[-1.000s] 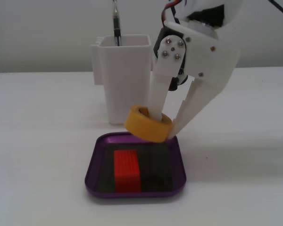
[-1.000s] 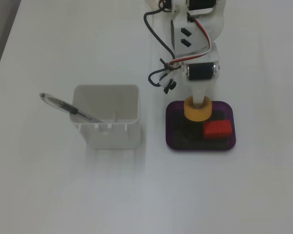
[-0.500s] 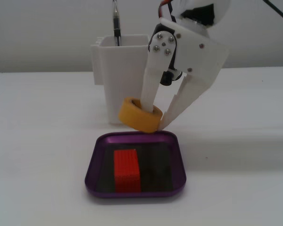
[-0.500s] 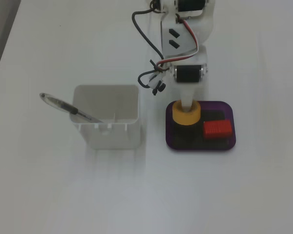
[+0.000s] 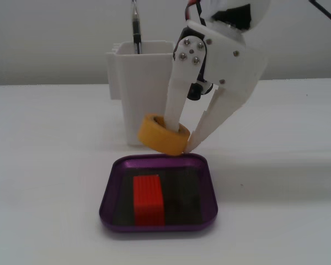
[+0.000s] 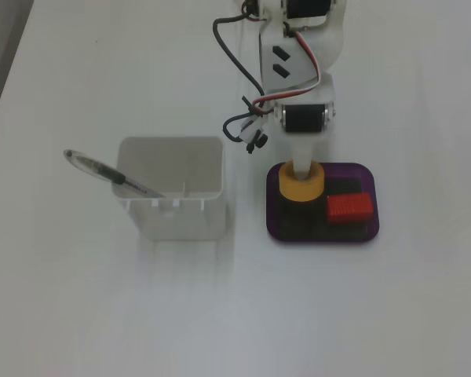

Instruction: Grab up the yellow tape and put it in the box.

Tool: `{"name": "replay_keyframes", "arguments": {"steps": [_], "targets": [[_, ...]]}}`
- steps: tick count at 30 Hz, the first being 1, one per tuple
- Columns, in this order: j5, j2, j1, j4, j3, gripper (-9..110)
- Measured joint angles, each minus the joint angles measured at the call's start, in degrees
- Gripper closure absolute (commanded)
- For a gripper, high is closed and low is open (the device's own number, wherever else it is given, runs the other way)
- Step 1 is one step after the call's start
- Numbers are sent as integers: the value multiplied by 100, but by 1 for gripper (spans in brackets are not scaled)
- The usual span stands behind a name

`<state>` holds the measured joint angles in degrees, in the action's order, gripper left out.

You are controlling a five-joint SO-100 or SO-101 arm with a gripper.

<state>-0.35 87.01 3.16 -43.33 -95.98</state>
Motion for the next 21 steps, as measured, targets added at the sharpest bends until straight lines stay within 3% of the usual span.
{"name": "replay_keyframes", "arguments": {"steps": [9, 15, 21], "targets": [[0, 0, 0, -422, 0, 85], [0, 0, 0, -580, 0, 84], [0, 334, -9, -1547, 606, 84]]}}
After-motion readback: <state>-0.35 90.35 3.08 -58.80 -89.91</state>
